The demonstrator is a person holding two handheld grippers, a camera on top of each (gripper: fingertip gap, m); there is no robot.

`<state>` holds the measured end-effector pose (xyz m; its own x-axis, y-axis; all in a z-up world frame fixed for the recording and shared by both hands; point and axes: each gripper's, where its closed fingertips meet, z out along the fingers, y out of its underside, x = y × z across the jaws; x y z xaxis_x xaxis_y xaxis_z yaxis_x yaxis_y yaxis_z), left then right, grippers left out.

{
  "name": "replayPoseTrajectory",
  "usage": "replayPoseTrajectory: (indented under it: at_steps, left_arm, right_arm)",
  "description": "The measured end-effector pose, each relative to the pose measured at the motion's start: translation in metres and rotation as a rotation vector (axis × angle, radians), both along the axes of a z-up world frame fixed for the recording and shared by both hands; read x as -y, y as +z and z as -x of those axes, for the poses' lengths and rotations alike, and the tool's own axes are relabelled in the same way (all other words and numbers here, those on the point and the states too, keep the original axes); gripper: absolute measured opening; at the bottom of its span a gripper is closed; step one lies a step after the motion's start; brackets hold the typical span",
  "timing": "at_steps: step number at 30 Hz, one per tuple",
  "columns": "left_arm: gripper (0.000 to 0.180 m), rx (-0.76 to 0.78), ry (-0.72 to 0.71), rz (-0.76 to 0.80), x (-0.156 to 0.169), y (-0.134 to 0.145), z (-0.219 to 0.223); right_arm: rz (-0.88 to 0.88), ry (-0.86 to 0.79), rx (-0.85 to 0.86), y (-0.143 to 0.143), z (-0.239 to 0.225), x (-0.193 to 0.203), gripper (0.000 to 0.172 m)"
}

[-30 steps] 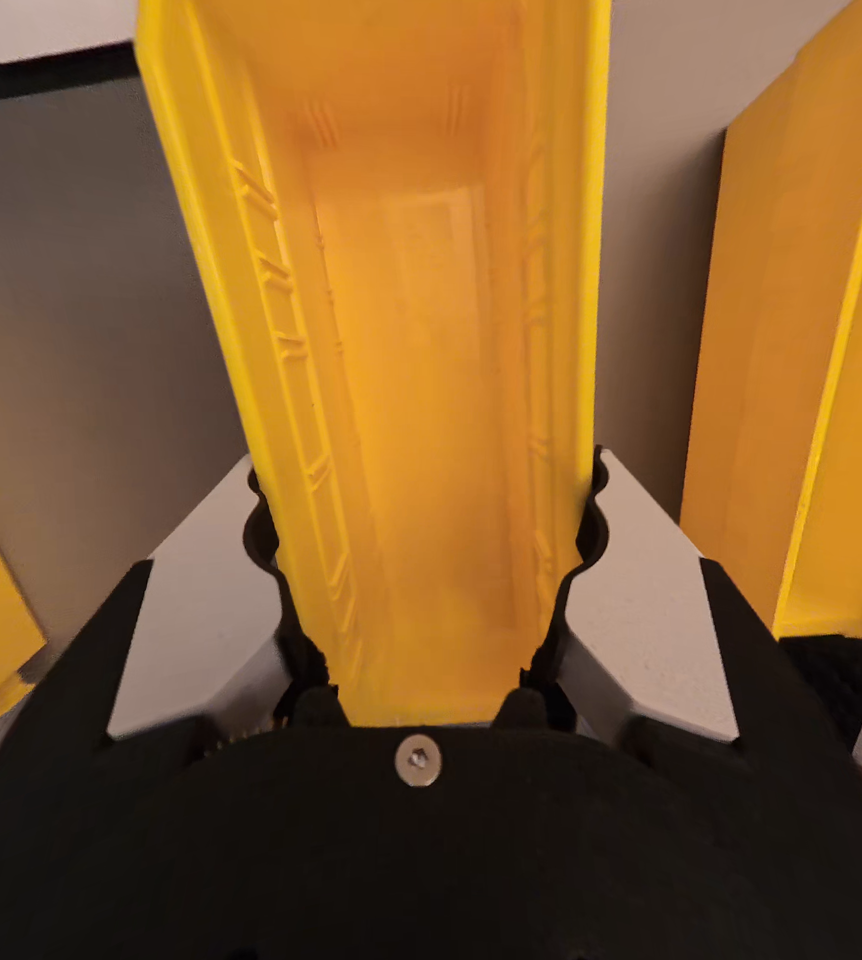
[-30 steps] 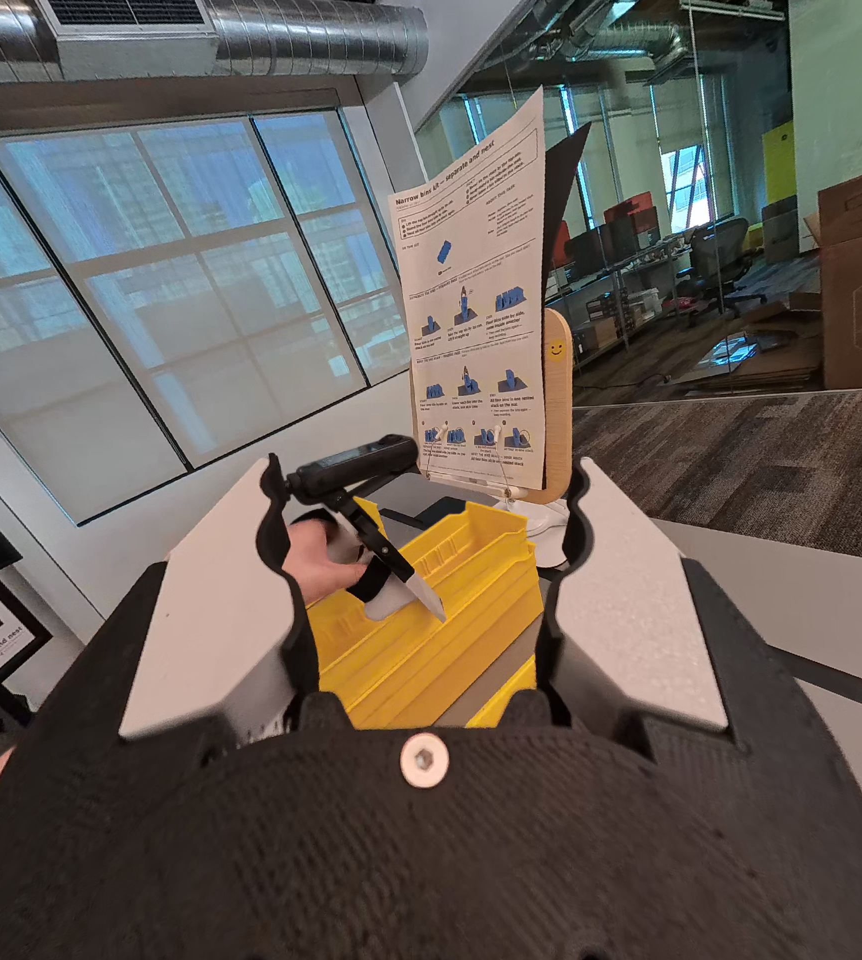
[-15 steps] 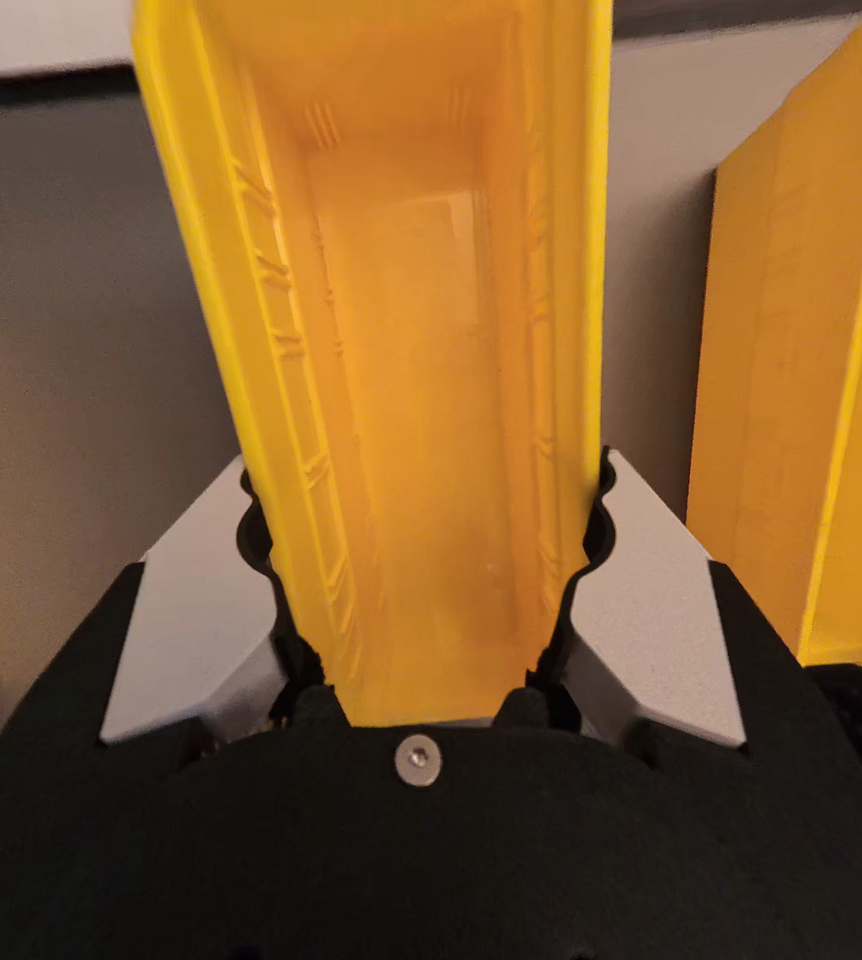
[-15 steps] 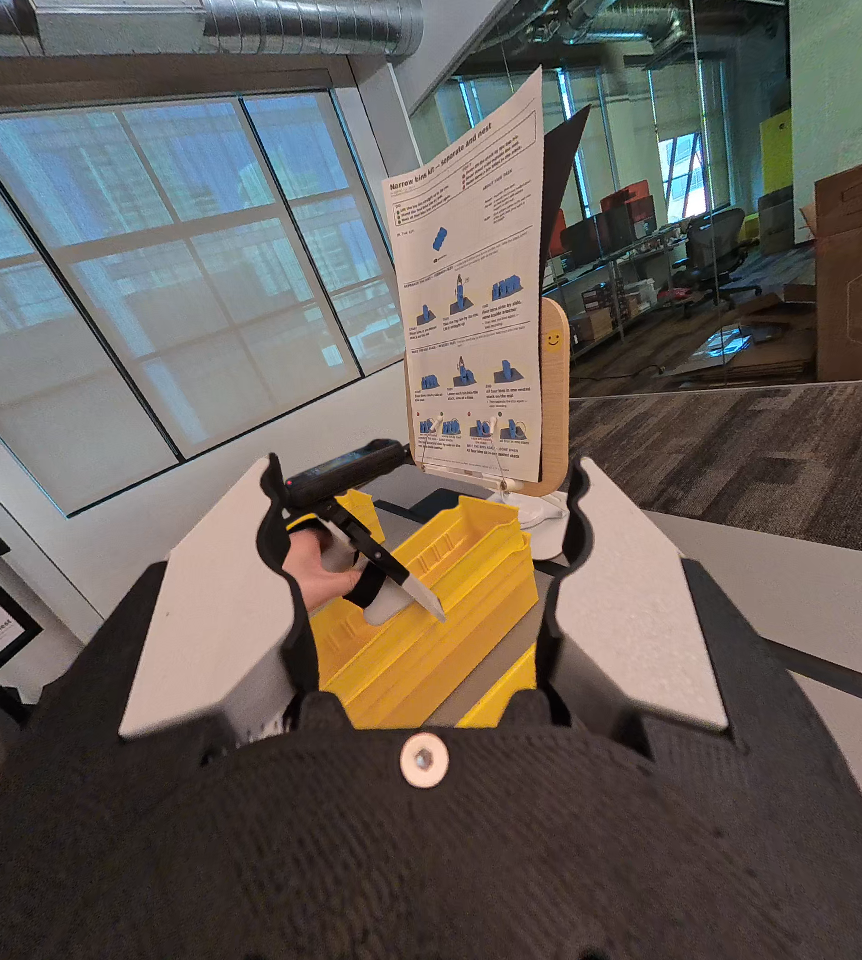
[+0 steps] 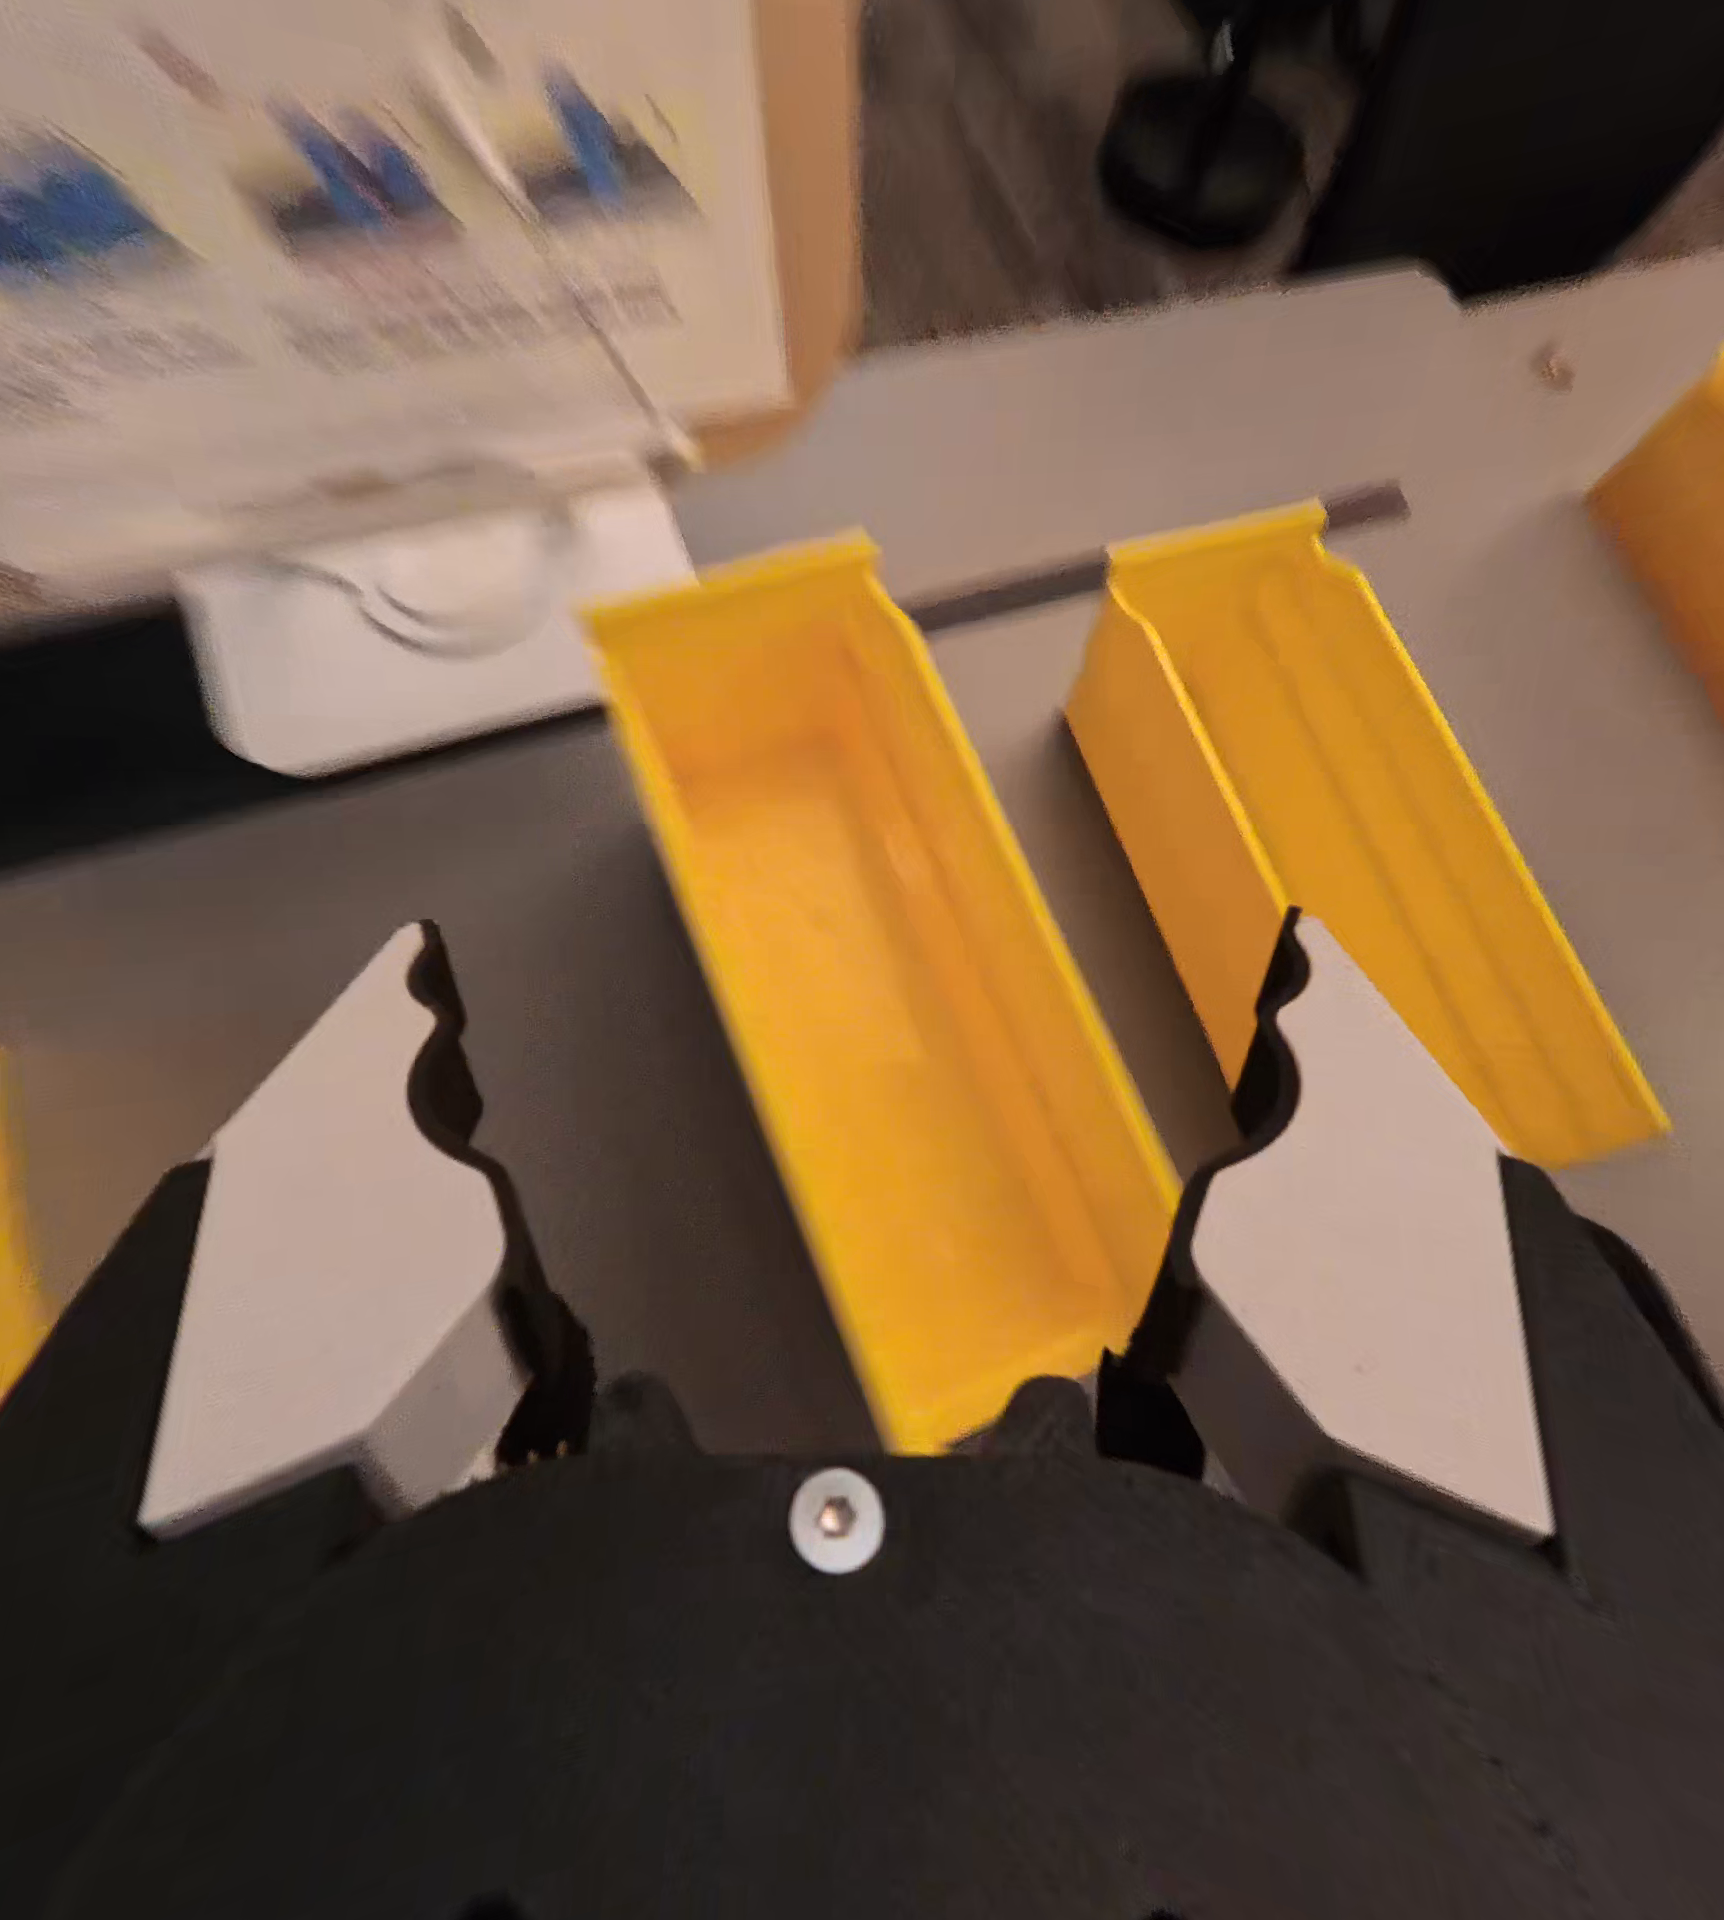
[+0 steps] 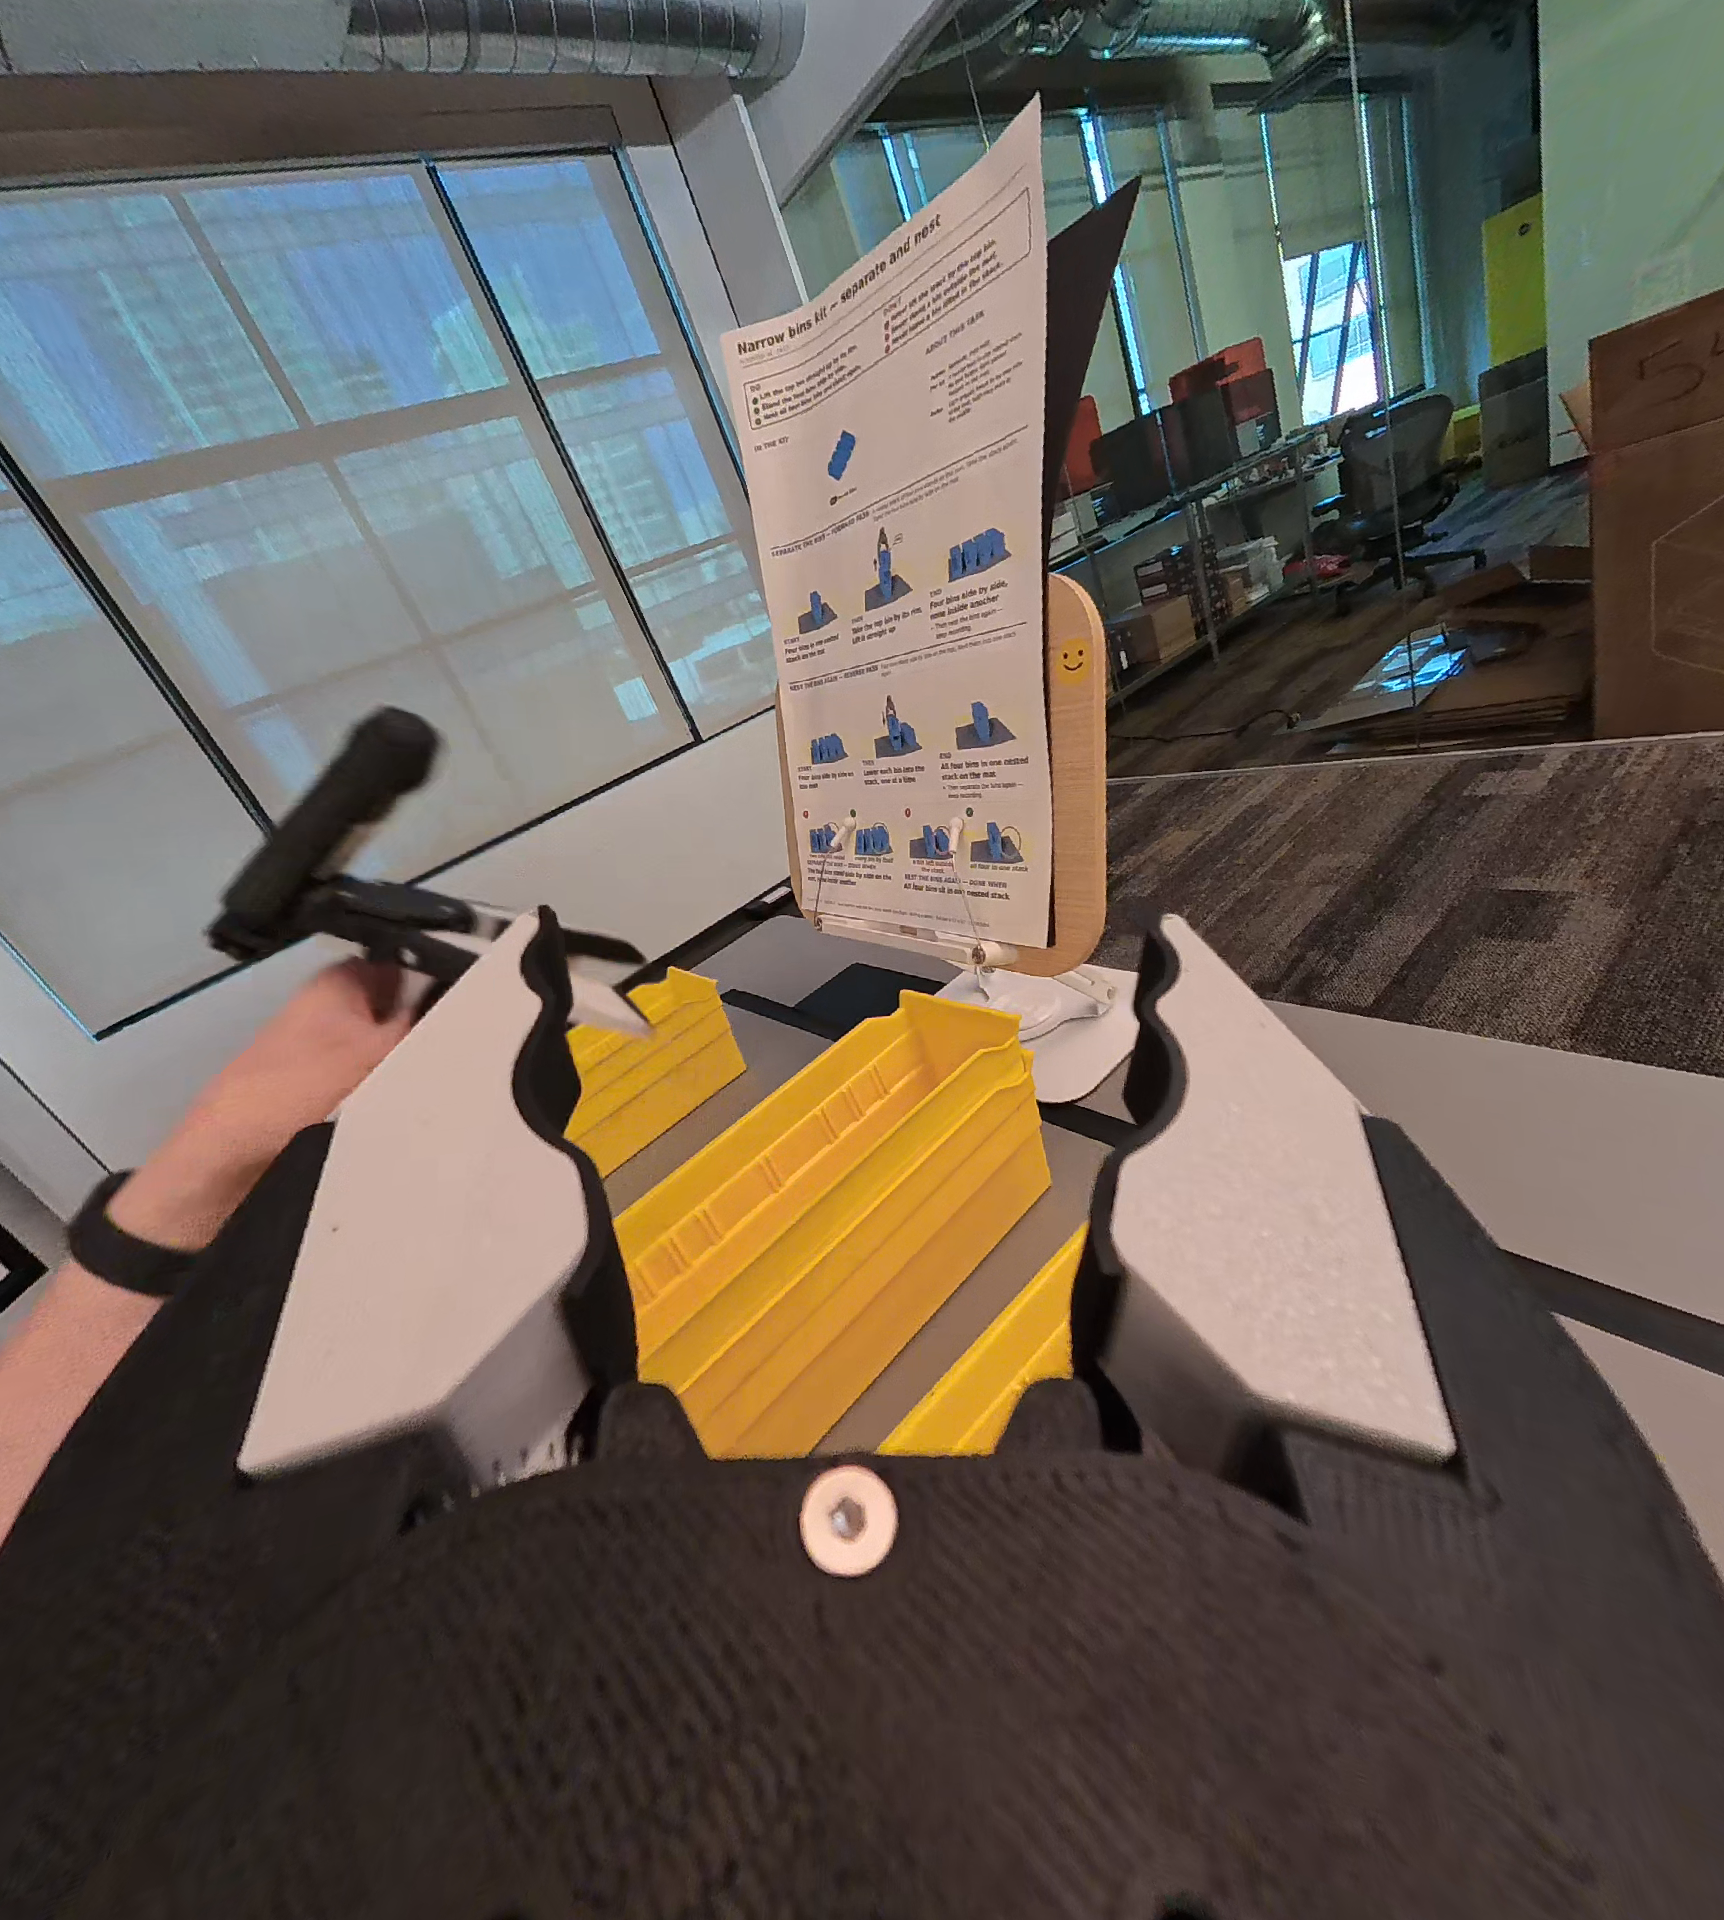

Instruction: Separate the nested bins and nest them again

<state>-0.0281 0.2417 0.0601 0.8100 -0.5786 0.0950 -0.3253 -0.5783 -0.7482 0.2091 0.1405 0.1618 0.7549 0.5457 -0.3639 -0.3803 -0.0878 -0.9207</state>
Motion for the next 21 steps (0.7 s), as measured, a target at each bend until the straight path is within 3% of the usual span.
replayPoseTrajectory:
  at_steps: [3,6,9,11,15,18,21]
  left_arm:
    - [0.14,-0.086,0.136,-0.265,-0.032,0.049,0.091]
    - [0.141,-0.27,0.266,-0.382,-0.056,0.057,0.188]
    - [0.152,-0.431,0.343,-0.32,-0.069,0.029,0.263]
    - [0.154,-0.439,0.345,-0.205,-0.072,-0.002,0.291]
    - [0.158,-0.325,0.328,0.01,-0.08,-0.056,0.315]
    - [0.158,-0.386,0.34,0.126,-0.084,-0.092,0.34]
    - [0.158,-0.287,0.346,0.27,-0.083,-0.115,0.337]
  right_arm:
    - [0.004,-0.009,-0.004,-0.001,-0.002,-0.002,0.109]
    - [0.02,-0.022,0.004,-0.006,-0.004,-0.006,0.109]
    - [0.035,-0.037,0.012,-0.009,-0.007,-0.009,0.109]
    - [0.045,-0.047,0.021,-0.012,-0.008,-0.012,0.109]
    - [0.065,-0.06,0.038,-0.017,-0.008,-0.016,0.109]
    - [0.083,-0.034,0.046,-0.021,-0.001,-0.018,0.109]
    - [0.093,-0.029,0.054,-0.024,0.003,-0.022,0.109]
